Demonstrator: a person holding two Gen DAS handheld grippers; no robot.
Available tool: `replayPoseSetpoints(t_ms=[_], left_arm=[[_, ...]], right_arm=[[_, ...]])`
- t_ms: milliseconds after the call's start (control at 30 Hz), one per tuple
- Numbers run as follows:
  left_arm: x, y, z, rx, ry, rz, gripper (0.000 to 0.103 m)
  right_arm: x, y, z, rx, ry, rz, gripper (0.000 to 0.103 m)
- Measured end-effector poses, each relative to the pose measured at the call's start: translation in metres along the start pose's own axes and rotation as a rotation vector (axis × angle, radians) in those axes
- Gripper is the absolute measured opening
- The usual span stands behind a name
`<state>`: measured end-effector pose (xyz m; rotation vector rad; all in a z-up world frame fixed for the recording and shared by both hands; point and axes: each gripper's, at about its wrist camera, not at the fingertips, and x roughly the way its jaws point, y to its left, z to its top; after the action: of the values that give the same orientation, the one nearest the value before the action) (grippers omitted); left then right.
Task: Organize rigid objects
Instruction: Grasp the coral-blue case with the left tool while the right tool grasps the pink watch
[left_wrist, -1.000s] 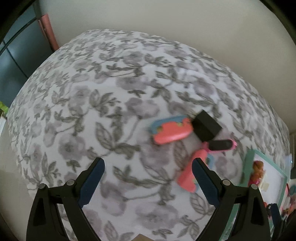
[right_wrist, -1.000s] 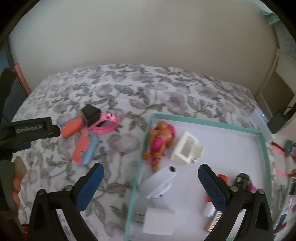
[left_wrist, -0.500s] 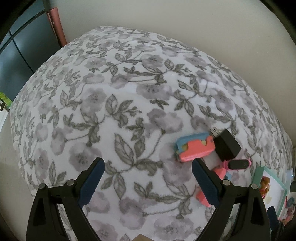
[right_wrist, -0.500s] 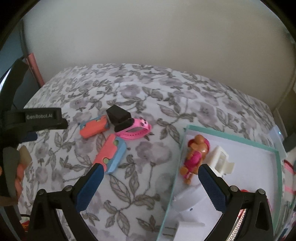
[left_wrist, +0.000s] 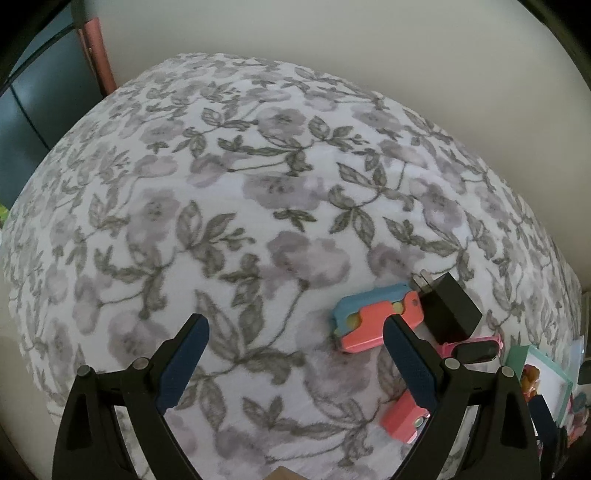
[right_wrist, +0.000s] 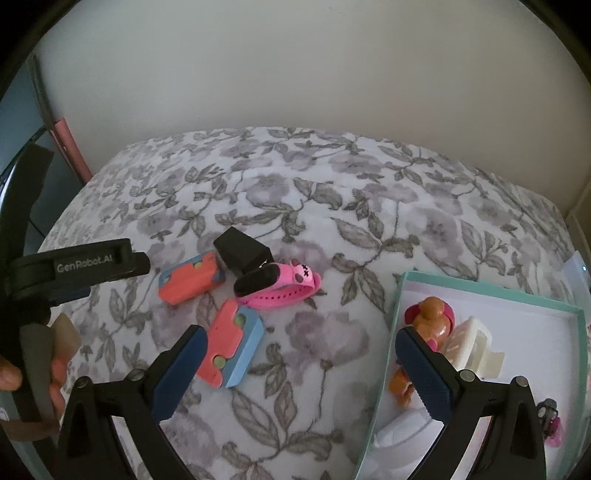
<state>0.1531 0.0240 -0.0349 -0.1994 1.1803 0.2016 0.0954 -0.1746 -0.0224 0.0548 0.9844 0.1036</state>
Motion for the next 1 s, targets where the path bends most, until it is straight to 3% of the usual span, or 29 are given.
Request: replayPoseSetpoints(t_ms=[367,633,1000], left_arm=[[0.02,-0.007,0.01,0.014,0.025,-0.03,0.095],[0.031,-0.019,0.012,0.05,0.046,-0.061,0.095],[0.04,-0.034,0.013,0.084,0.069,-0.148,0.096]], right_arm=[[0.028,0.021,0.011,-0.089,0.015,-0.022,0.103],[0.047,0.021,0.018,-0.085,0.036,-0.021,0.103],[0.063,0.022,0.023,-0.094,0.06,-0.007,0.101]])
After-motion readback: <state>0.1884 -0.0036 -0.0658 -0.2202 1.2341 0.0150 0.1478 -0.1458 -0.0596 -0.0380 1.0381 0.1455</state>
